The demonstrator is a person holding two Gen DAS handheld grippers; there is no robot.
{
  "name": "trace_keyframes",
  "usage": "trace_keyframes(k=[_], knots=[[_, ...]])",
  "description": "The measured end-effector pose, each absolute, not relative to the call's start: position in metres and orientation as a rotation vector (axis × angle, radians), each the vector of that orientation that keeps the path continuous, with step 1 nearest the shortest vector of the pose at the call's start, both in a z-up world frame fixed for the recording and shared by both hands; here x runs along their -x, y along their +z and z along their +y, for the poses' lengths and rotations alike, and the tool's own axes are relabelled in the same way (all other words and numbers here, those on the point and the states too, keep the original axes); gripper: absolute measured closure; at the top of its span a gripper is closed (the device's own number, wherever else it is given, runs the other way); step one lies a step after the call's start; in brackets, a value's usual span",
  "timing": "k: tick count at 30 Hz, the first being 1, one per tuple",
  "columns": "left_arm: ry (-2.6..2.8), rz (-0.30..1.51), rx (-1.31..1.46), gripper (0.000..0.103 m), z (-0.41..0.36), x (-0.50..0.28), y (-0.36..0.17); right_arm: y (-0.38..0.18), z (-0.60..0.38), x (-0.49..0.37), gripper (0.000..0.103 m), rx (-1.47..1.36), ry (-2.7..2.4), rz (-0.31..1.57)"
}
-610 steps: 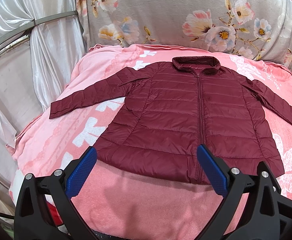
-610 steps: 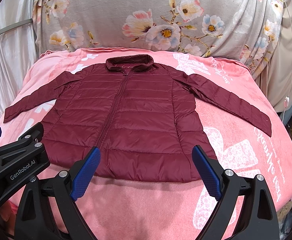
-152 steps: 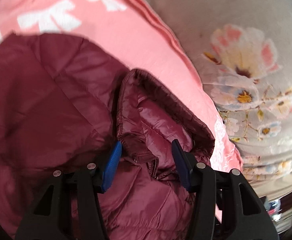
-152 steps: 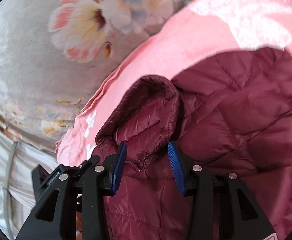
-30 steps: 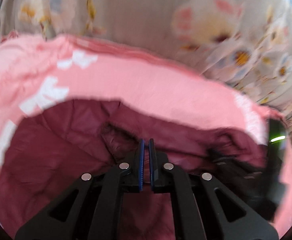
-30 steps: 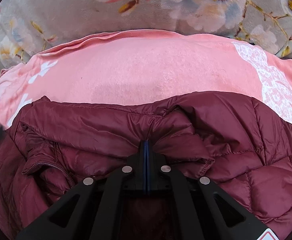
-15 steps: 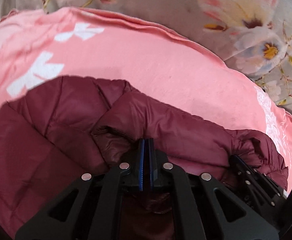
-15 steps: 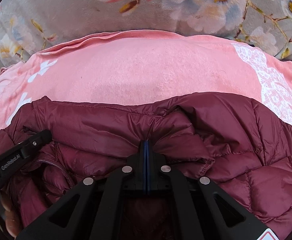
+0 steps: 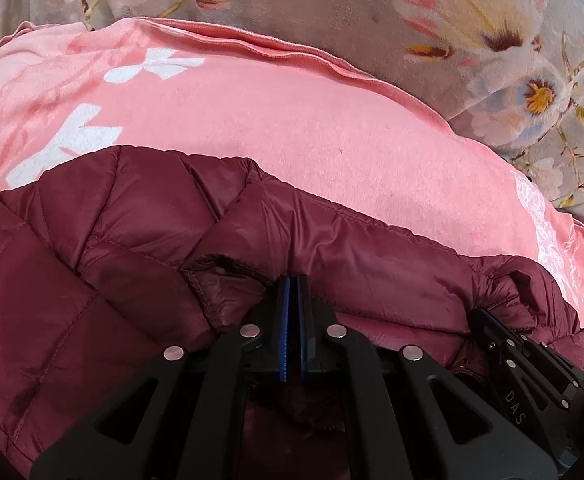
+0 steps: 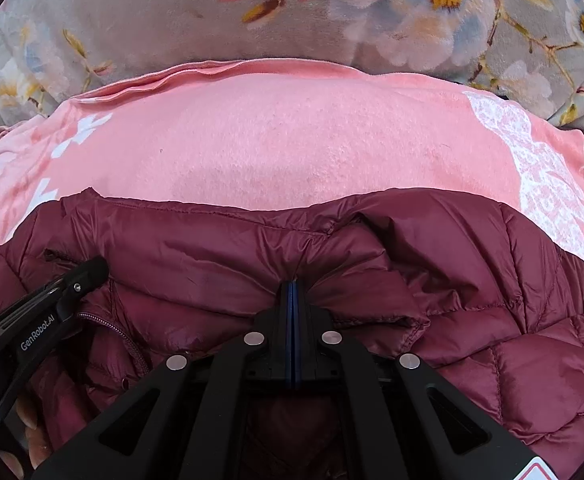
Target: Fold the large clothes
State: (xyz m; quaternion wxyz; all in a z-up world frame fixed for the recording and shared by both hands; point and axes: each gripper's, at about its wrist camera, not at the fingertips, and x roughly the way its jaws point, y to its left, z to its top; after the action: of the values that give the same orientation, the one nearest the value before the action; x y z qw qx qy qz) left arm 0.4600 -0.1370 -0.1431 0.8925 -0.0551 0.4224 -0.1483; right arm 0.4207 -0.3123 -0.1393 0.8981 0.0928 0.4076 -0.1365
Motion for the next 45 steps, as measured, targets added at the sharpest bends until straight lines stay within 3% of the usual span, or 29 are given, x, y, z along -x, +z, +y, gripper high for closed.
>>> trace_keyframes(k=[22, 27, 29, 30, 31, 32, 33, 34, 39, 45], knots=[[-0.293, 0.876, 0.089, 0.1, -0.143, -0.461, -0.143, -0.14, -0.303, -0.425, 0.103, -0.118, -0.329, 0.851], [-0.289, 0.872, 0.088, 0.1, -0.142, -0.459, -0.14, -0.135, -0.316, -0.414, 0.103, -0.213, -0.285, 0.823], [-0.278, 0.882, 0.111, 0.098, -0.133, -0.454, -0.136, -0.125, -0.321, -0.395, 0.1, -0.251, -0.281, 0.806], [-0.248, 0.882, 0.115, 0.097, -0.125, -0.445, -0.129, -0.116, -0.321, -0.376, 0.088, -0.267, -0.279, 0.781], [-0.25, 0.866, 0.134, 0.082, -0.115, -0.433, -0.121, -0.109, -0.32, -0.359, 0.075, -0.268, -0.27, 0.759], [-0.246, 0.854, 0.144, 0.047, -0.104, -0.419, -0.112, -0.1, -0.318, -0.336, 0.069, -0.258, -0.252, 0.737], [-0.237, 0.841, 0.147, 0.033, -0.094, -0.408, -0.106, -0.091, -0.316, -0.308, 0.066, -0.236, -0.236, 0.715], [-0.238, 0.806, 0.155, 0.026, -0.078, -0.391, -0.096, -0.085, -0.315, -0.287, 0.063, -0.215, -0.228, 0.701], [-0.261, 0.836, 0.124, 0.026, -0.016, -0.319, -0.074, -0.079, -0.324, -0.131, 0.042, -0.172, -0.229, 0.645], [-0.217, 0.927, 0.189, 0.026, 0.073, -0.224, -0.092, -0.111, -0.337, 0.015, 0.038, -0.188, -0.315, 0.686]])
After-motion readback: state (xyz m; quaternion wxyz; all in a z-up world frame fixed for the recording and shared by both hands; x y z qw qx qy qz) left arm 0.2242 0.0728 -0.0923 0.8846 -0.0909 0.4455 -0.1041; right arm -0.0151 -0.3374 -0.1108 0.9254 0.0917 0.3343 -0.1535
